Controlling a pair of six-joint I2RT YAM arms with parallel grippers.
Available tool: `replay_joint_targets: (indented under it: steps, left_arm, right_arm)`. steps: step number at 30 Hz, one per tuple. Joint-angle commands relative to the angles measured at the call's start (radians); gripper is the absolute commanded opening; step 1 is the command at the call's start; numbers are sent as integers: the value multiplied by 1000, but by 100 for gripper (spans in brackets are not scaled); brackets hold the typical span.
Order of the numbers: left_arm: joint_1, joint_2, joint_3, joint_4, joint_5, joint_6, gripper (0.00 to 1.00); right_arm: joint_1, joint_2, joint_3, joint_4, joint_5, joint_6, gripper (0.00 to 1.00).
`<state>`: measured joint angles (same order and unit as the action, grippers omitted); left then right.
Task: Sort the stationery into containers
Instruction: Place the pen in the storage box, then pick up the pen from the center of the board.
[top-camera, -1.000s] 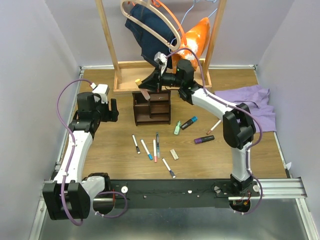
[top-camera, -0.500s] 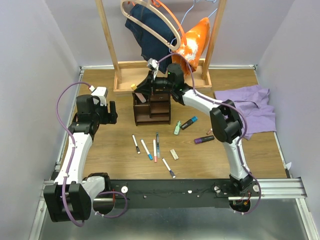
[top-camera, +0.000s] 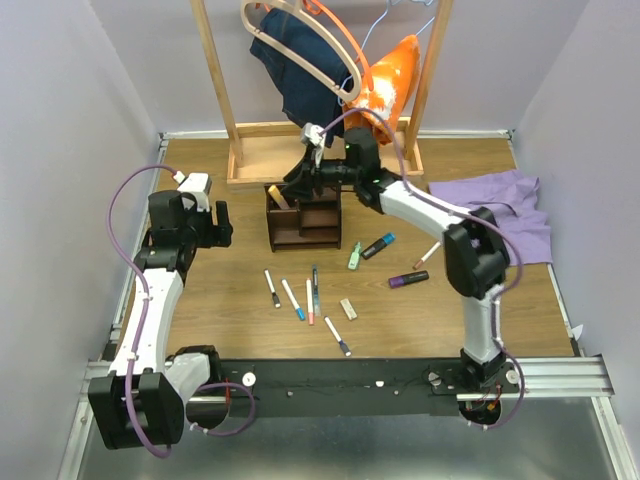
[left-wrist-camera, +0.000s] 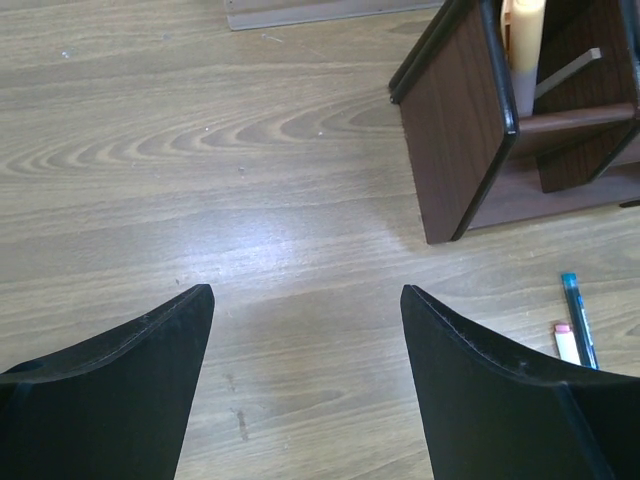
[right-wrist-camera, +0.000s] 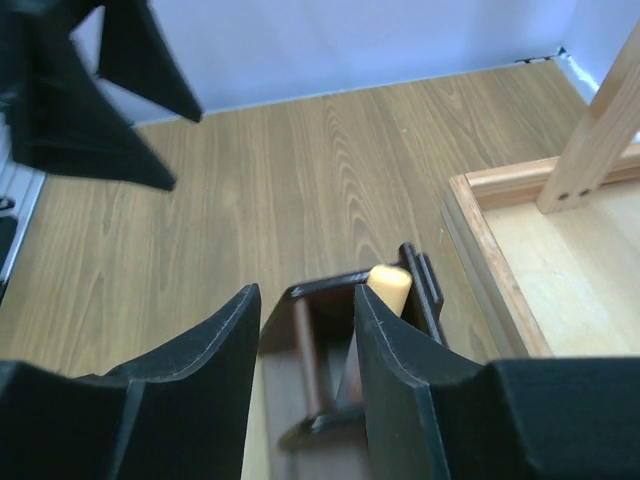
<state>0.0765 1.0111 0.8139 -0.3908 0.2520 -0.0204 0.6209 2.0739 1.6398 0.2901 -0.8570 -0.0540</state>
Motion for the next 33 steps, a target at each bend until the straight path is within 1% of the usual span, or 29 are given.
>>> replay_joint_targets:
  steps: [1, 2, 3, 4, 6, 7, 8, 10, 11, 13, 14, 15, 16, 19, 20, 21, 22, 24, 25, 26, 27, 28, 29, 30, 31, 33]
  left_arm:
    - [8, -29, 16, 14, 73, 13, 84]
    - [8, -34, 22, 12, 79, 16, 84]
    - [8, -34, 27, 10, 96, 14, 84]
    - [8, -34, 33, 4, 149, 46, 84]
    - [3, -34, 56, -3, 217, 79, 84]
    - [2, -34, 63, -5, 239, 79, 84]
    - [0, -28, 80, -8, 240, 77, 84]
    - [-4, -16, 100, -23, 239, 80, 84]
    - [-6, -6, 111, -28, 237, 86, 84]
    - [-6, 0, 116, -33, 239, 102, 84]
    - [-6, 6, 114, -31, 240, 105, 84]
    - [-6, 10, 116, -31, 240, 106, 84]
    - [-7, 14, 117, -31, 239, 102, 84]
    - [-9, 47, 142, -63, 243, 100, 84]
    - [-9, 64, 163, -77, 244, 106, 83]
    - [-11, 72, 172, -89, 245, 115, 82]
    - [-9, 76, 177, -109, 245, 129, 82]
    - [-9, 69, 176, -121, 242, 172, 82]
    - [-9, 63, 169, -123, 245, 187, 82]
    - [-9, 46, 163, -123, 247, 218, 82]
    - [-9, 37, 147, -123, 247, 227, 82]
    - [-9, 27, 139, -119, 248, 234, 82]
    - [-11, 18, 133, -118, 250, 240, 82]
    - [-11, 15, 127, -118, 251, 247, 82]
    - [-9, 14, 123, -121, 253, 247, 83]
    - [-9, 14, 120, -122, 251, 244, 83]
  right_arm:
    - [-21, -279, -104, -358, 51, -316, 50]
    - [-35, -311, -124, -462, 68, -337, 50]
    - [-55, -337, -142, -497, 82, -336, 50]
    - [-109, -378, -162, -523, 98, -251, 50]
    - [-177, -406, -210, -575, 171, -114, 50]
    - [-225, -434, -227, -598, 259, 11, 50]
    - [-240, -452, -262, -656, 321, 66, 50]
    - [-253, -489, -314, -683, 416, 194, 50]
    - [-253, -524, -345, -693, 411, 198, 50]
    - [-253, -541, -394, -715, 403, 215, 50]
    - [-253, -540, -402, -747, 450, 235, 50]
    - [-253, -532, -414, -768, 484, 264, 50]
    - [-265, -529, -423, -788, 509, 326, 50]
    - [-302, -535, -489, -831, 503, 474, 50]
    - [-302, -534, -500, -845, 471, 465, 50]
    - [-300, -540, -512, -853, 434, 436, 49]
    - [-302, -546, -520, -852, 408, 342, 49]
    - [-302, -549, -506, -879, 293, 152, 49]
    - [-300, -537, -485, -913, 253, -98, 49]
    - [-300, -526, -436, -1016, 202, -228, 49]
    - [-300, -515, -410, -1078, 193, -368, 49]
    - [-299, -508, -397, -1127, 188, -617, 49]
    - [-299, -508, -394, -1173, 216, -714, 49]
    - [-299, -511, -406, -1184, 236, -794, 49]
    - [-300, -512, -416, -1189, 249, -926, 50]
    - [-299, -514, -452, -1163, 289, -1015, 51]
